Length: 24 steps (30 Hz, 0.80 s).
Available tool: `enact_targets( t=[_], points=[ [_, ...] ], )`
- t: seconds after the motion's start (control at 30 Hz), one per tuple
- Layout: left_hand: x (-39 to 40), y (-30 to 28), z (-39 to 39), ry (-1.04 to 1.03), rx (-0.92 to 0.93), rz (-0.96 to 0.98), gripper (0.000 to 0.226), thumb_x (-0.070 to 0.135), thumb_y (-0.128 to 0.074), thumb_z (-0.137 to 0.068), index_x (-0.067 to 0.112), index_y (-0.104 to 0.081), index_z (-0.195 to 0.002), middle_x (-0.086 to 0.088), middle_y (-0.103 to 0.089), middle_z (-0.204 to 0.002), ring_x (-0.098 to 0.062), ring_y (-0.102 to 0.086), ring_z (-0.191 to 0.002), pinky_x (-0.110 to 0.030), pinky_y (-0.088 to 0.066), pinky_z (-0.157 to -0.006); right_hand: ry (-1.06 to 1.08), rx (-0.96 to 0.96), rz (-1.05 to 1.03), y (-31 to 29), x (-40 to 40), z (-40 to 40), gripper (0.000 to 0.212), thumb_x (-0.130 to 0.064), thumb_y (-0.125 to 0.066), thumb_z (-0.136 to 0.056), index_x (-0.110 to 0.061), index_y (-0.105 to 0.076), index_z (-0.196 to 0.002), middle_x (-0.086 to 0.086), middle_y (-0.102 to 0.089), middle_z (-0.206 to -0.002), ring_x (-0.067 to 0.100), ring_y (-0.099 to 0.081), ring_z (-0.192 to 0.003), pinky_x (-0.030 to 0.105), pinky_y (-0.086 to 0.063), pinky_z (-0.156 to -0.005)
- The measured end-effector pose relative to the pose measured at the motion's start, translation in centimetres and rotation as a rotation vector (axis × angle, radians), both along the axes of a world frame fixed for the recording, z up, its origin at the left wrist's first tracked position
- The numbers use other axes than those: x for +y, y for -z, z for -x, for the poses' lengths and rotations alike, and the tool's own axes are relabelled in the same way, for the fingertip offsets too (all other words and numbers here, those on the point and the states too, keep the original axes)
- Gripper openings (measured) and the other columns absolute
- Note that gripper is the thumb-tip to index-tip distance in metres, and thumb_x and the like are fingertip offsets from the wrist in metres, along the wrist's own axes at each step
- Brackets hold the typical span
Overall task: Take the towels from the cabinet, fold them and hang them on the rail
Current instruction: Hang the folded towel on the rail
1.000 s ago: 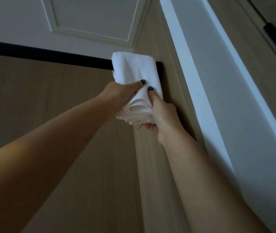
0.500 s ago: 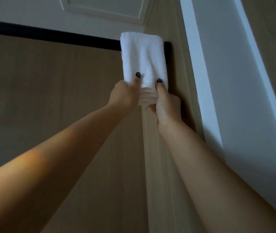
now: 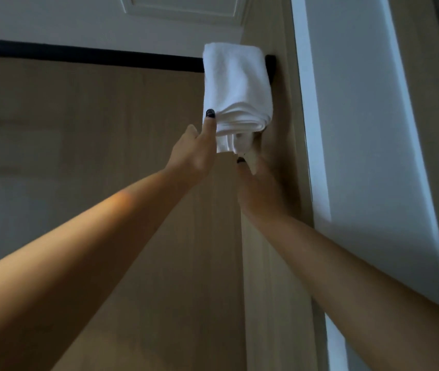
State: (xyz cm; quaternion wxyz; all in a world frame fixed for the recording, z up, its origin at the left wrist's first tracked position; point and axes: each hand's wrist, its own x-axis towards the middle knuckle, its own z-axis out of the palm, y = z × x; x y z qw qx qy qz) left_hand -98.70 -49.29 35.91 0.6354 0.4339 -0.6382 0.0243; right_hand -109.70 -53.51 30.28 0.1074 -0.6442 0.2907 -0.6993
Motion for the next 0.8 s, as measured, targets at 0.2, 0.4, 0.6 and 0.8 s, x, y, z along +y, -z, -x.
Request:
enact_targets(
  t=[0.2,0.4,0.6,0.8],
  points=[
    [3.0,1.6,-3.2,-0.19,-0.174,-0.071,0.076,0.06,-0.019,-0.101,0.005,-0.023,-0.154,-0.013,-0.031,-0.158,-0.027,-0.031,-0.143,-0.035,-0.027,-0.11,0.231,0.608,-0.042,1.2,2.6,0.2,0.06,-0.049,-0.038,-0.101,-0.007,-0.032,-0.144,0.01,-0.034,-0.151,0.023,-0.034,-0.138,0.034,-0.032,-0.103],
    [6.6,4.5,-9.0,-0.329,-0.335,-0.178,0.077,0.058,-0.025,-0.101,0.009,-0.009,-0.158,-0.014,-0.015,-0.163,-0.025,-0.015,-0.15,-0.027,-0.013,-0.117,0.36,0.924,-0.044,1.6,6.2,-1.2,0.074,-0.052,-0.037,-0.101,-0.009,-0.011,-0.155,0.005,-0.011,-0.164,0.019,-0.014,-0.15,0.035,-0.02,-0.116],
    [10.1,9.2,-16.7,-0.415,-0.482,-0.333,0.079,0.056,-0.027,-0.101,0.005,-0.002,-0.157,-0.01,-0.004,-0.165,-0.019,-0.003,-0.152,-0.027,-0.005,-0.12,0.327,0.991,-0.107,4.6,8.4,-7.0,0.08,-0.055,-0.038,-0.099,-0.013,-0.001,-0.157,0.004,0.002,-0.165,0.021,-0.002,-0.152,0.037,-0.01,-0.123],
    [14.5,14.4,-23.4,-0.424,-0.564,-0.471,0.081,0.055,-0.028,-0.101,0.004,0.002,-0.156,-0.008,0.002,-0.166,-0.016,0.005,-0.152,-0.028,-0.002,-0.12,0.255,1.045,-0.072,8.7,11.7,-15.0,0.081,-0.052,-0.042,-0.099,-0.008,-0.006,-0.156,0.008,-0.007,-0.164,0.022,-0.004,-0.152,0.041,-0.012,-0.123]
  ],
)
